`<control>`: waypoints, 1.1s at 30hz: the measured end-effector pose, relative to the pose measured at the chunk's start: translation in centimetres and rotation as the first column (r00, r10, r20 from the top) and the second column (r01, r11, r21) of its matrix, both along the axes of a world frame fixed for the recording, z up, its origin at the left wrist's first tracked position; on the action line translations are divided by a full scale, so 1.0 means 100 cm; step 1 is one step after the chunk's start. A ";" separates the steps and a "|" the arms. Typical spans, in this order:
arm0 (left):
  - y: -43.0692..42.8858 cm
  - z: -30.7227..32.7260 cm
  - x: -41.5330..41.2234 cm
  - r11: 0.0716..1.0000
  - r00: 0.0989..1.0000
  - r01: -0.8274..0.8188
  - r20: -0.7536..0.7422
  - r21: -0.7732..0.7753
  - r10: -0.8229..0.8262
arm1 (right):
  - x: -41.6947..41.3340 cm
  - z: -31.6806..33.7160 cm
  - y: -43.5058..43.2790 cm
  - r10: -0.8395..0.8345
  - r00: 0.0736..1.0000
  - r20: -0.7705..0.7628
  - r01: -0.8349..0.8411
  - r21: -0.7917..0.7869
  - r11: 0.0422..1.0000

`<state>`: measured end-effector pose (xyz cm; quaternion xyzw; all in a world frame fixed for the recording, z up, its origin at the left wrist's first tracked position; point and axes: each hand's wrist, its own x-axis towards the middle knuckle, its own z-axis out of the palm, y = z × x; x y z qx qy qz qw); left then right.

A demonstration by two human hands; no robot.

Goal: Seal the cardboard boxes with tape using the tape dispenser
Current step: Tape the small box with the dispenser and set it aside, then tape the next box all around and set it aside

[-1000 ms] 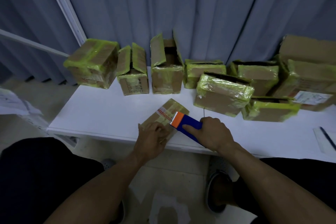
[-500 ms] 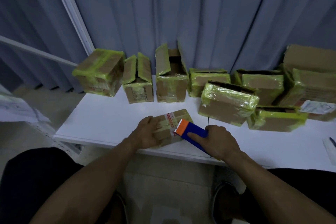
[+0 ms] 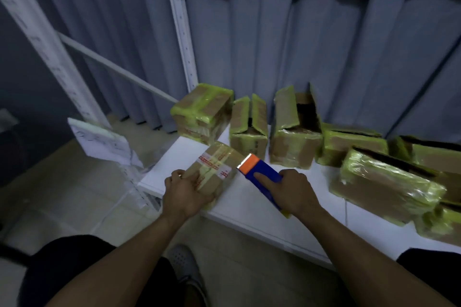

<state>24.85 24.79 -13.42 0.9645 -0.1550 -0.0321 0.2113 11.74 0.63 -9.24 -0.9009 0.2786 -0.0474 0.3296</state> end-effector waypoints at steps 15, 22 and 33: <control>0.022 -0.053 0.152 0.950 0.945 -0.287 -0.126 0.123 0.302 | 0.136 -0.043 0.027 0.142 0.988 -0.066 -0.132 0.127 0.983; 0.011 -0.053 0.174 0.995 0.996 -0.077 -0.040 0.067 0.079 | 0.139 -0.038 0.024 0.155 0.987 -0.041 -0.147 0.162 0.976; -0.090 0.037 0.123 0.951 0.967 0.254 0.067 -0.179 -0.245 | 0.086 0.047 -0.032 0.028 1.000 0.011 -0.027 -0.008 1.000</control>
